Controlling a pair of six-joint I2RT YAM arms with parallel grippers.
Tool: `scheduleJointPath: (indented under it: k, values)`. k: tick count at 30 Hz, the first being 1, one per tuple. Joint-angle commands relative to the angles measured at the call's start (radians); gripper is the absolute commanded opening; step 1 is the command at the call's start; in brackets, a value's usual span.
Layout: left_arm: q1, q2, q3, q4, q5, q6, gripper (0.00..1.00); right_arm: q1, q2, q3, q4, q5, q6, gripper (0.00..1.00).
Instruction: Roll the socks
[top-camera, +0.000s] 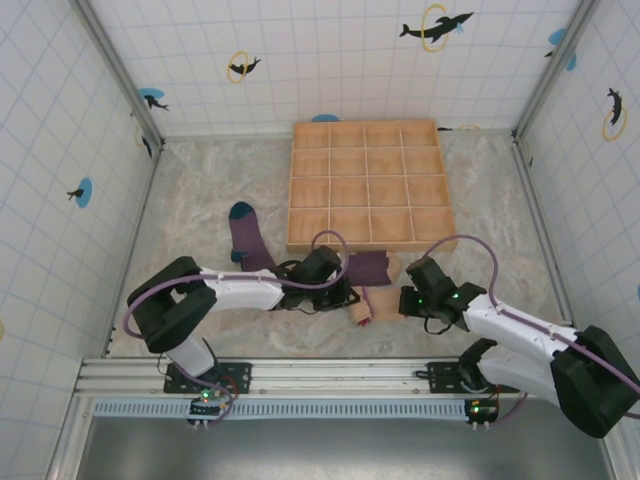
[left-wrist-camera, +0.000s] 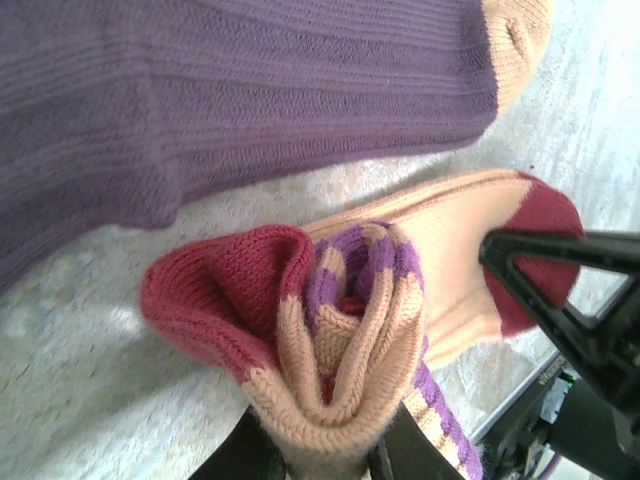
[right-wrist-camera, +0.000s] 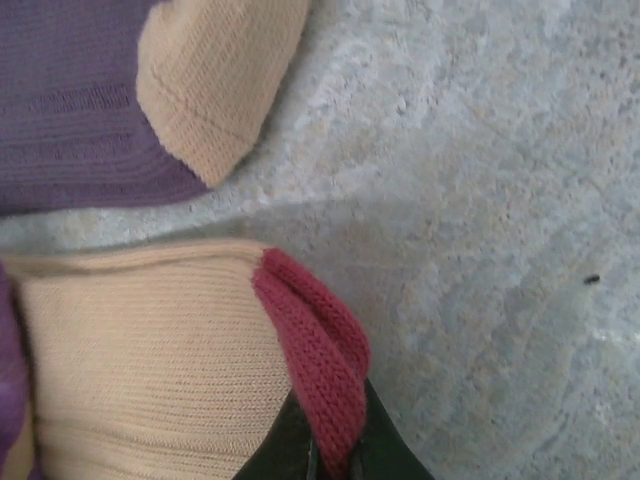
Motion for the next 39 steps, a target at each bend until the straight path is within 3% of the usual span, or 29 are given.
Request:
scheduleJointPath:
  k: [1,11,16,21,25,30,39]
  values:
    - [0.0,-0.056,-0.06,0.077,-0.022,-0.048,0.0,-0.009,0.069,0.045,0.005,0.073,-0.062,0.0]
    - [-0.026,-0.061,-0.093,0.018,-0.126,-0.12,0.0,-0.012,0.255,0.195,0.061,0.102,-0.188,0.0]
    - [-0.029,-0.067,-0.134,0.004,-0.174,-0.199,0.0,0.003,0.216,0.168,0.114,0.075,-0.264,0.26]
    - [-0.036,-0.071,-0.124,-0.024,-0.186,-0.218,0.0,0.068,0.093,0.147,0.141,0.145,-0.335,0.52]
    - [-0.037,-0.07,-0.111,-0.037,-0.179,-0.227,0.0,0.2,-0.016,0.125,0.144,0.27,-0.378,0.66]
    - [-0.036,-0.064,-0.092,-0.05,-0.171,-0.228,0.0,0.439,-0.089,0.077,0.15,0.494,-0.387,0.75]
    - [-0.037,-0.047,-0.069,-0.056,-0.137,-0.218,0.0,0.866,-0.018,-0.012,0.283,0.842,-0.394,0.76]
